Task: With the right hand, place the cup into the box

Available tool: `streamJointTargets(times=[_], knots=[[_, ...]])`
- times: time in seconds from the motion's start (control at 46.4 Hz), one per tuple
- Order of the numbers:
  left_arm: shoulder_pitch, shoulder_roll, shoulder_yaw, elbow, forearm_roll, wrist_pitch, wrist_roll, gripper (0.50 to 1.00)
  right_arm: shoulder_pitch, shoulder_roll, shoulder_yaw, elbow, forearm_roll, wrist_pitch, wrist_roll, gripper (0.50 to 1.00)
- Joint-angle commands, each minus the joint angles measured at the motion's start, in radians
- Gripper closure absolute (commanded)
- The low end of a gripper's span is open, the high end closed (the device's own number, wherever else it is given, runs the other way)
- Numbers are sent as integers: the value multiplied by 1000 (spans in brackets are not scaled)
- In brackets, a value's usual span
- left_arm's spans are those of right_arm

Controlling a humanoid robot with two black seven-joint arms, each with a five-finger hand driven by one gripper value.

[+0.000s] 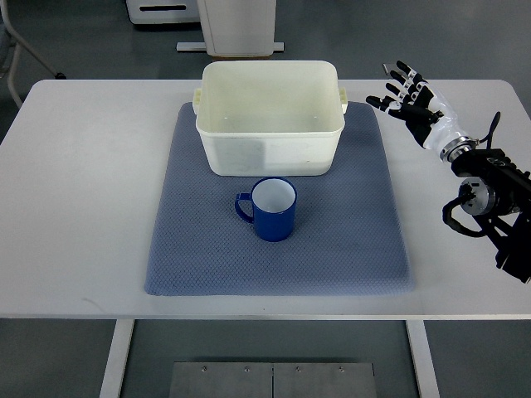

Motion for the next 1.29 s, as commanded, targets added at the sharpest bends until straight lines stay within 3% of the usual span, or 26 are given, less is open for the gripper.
streamJointTargets(times=[0.0, 0.28, 0.732, 0.969, 1.271], knots=[[0, 0, 0, 0, 0, 0, 0, 500, 0, -6, 1, 3, 0, 0, 0, 500], [0, 0, 0, 0, 0, 0, 0, 500, 5, -44, 68, 42, 0, 2, -1, 500], [0, 0, 0, 0, 0, 0, 0, 500, 2, -127, 88, 400, -32, 5, -6, 500], [0, 0, 0, 0, 0, 0, 0, 500, -15, -124, 76, 524, -163, 32, -11, 500], [0, 0, 0, 0, 0, 1, 0, 500, -41, -117, 4, 584, -285, 63, -6, 500]])
